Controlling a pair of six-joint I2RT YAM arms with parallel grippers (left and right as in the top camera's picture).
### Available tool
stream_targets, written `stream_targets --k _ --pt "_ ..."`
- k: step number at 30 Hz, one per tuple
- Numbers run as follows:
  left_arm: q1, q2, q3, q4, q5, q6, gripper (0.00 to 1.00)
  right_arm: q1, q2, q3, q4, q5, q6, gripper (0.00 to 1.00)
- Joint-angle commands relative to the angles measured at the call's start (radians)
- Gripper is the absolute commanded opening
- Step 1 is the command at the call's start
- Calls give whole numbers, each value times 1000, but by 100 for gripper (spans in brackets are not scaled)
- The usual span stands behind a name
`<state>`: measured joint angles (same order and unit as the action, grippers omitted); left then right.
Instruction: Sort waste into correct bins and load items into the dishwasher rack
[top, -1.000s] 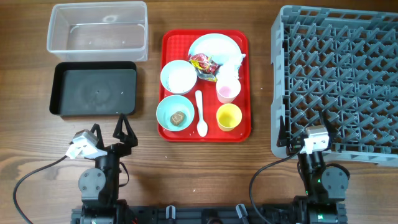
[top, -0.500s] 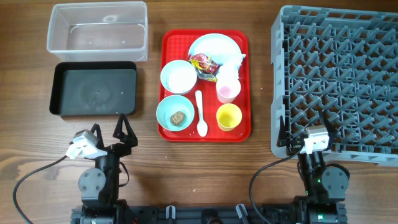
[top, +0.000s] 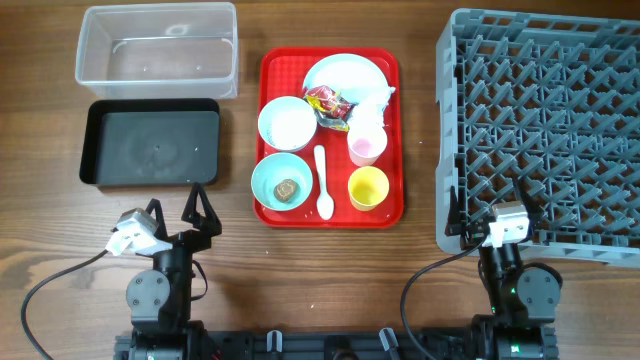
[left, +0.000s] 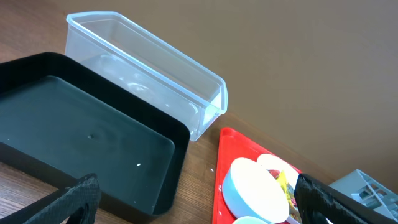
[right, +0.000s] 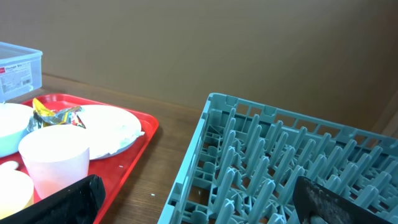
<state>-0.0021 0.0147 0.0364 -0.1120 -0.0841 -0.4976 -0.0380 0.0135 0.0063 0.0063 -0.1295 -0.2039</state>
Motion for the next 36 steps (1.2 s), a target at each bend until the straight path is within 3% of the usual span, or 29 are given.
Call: stream_targets --k 1,12,19,23,25,30,36 --pt "7 2 -10 3 5 23 100 5 1 -1 2 18 -5 100" --pt "7 2 -10 4 17 23 100 5 0 -1 8 18 -3 100" --pt "7 2 19 15 145 24 100 5 1 -1 207 18 -2 100" --pt "7 2 113 -1 174 153 100 5 0 -1 312 18 89 100" --pt "7 9 164 -32 174 154 100 5 0 4 356 17 147 100" --pt "7 129 268 -92 174 154 100 5 1 63 356 14 154 100" --pt "6 436 431 -100 246 233 100 5 1 80 348 -9 154 100"
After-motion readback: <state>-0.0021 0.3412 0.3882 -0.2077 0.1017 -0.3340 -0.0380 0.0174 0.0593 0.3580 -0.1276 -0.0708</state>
